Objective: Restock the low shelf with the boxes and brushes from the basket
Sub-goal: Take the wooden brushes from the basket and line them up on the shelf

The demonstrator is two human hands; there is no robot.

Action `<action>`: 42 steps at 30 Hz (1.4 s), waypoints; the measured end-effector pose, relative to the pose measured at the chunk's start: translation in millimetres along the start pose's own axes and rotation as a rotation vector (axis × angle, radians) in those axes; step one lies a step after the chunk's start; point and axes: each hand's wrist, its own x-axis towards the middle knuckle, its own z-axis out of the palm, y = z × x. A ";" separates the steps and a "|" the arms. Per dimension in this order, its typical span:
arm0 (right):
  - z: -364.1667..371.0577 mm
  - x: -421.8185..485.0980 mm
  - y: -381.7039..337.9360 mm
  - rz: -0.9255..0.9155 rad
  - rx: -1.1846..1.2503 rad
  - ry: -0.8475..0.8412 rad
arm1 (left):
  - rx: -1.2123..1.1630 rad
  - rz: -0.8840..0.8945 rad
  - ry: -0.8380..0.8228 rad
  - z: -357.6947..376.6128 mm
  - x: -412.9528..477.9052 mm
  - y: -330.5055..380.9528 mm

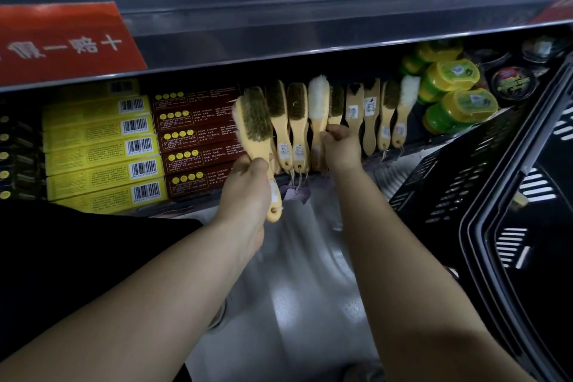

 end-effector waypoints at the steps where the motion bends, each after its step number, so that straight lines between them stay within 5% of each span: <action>1: -3.9 -5.7 -1.8 -0.014 0.054 0.031 | -0.006 0.009 -0.010 -0.1 -0.3 -0.2; 4: -16.5 -34.5 -6.7 -0.078 0.224 0.009 | 0.009 0.030 -0.066 -0.8 -0.5 -0.9; 9: -27.6 -93.7 -7.7 -0.095 0.388 -0.587 | 0.038 0.133 -0.065 -2.0 0.9 -0.9; 12: -26.3 -107.0 -8.9 -0.193 0.345 -0.732 | 0.019 0.122 -0.102 -3.1 0.9 -1.4; 15: -28.0 -98.2 -7.8 -0.187 0.420 -0.610 | -0.016 0.086 -0.108 -1.8 2.5 -2.0; 20: -32.2 -51.6 -2.9 -0.031 0.482 -0.022 | -0.019 0.051 -0.096 -1.4 0.8 -0.5; 23: -28.4 -20.4 1.3 0.039 0.388 0.185 | -0.026 0.051 -0.095 -2.2 1.5 0.5; 30: -9.9 9.8 19.9 0.076 0.098 0.118 | -0.026 0.024 -0.122 1.9 -1.3 0.5; 35: -15.3 1.2 11.4 0.062 0.193 0.165 | -0.019 0.015 -0.162 5.3 -8.5 1.9; 42: -44.3 -75.1 -27.2 -0.237 0.229 0.163 | 0.050 0.080 -0.240 16.1 -30.5 7.9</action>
